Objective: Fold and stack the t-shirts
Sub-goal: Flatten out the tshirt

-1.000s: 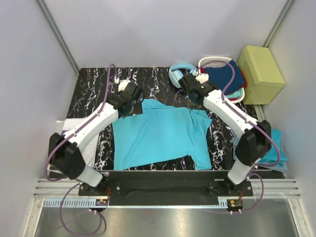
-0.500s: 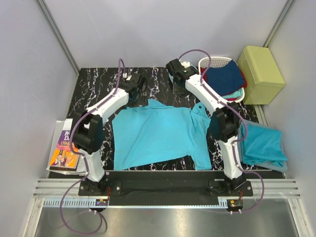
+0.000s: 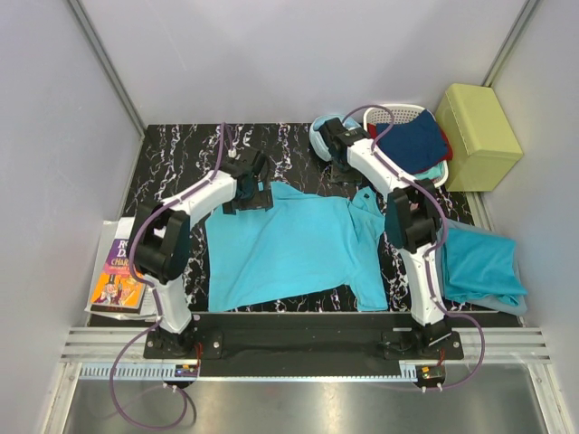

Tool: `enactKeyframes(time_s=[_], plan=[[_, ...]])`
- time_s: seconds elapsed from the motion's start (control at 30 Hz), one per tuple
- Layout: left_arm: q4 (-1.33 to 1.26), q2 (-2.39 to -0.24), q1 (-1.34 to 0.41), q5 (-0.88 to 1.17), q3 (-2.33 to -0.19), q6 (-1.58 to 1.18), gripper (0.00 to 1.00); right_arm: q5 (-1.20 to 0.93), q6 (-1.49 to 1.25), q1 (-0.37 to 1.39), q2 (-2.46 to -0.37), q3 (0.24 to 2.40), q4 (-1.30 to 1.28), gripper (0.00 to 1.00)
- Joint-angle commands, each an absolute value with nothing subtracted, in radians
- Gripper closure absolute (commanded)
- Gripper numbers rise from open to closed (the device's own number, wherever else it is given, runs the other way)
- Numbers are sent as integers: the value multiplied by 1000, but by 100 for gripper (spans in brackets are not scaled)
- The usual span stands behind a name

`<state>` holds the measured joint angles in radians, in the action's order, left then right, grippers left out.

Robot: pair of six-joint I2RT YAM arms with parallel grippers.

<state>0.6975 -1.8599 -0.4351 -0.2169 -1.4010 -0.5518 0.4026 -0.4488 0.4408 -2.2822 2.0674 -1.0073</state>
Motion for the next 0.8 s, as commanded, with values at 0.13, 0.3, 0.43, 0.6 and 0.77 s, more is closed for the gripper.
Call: enactKeyframes(time_s=[0.13,0.3,0.43,0.6,0.77], plan=[[650,-1813,-434,-160,-1376,-575,1,357,-443,433,-2344,2069,-973,50],[652,-1809,-436,-156,-1367,-578,1,325,-446,416,-2376,2071,-971,50],[653,-1802,-436,-153,-1348,-583,1,307,-445,411,-2376,2062,-971,55],[652,-1784,-436,-129,-1321,-601,2,275,-465,413,-2316,1976,-962,62],[652,-1767,-443,-124,-1290,-611,2,261,-471,411,-2218,1801,-911,67]])
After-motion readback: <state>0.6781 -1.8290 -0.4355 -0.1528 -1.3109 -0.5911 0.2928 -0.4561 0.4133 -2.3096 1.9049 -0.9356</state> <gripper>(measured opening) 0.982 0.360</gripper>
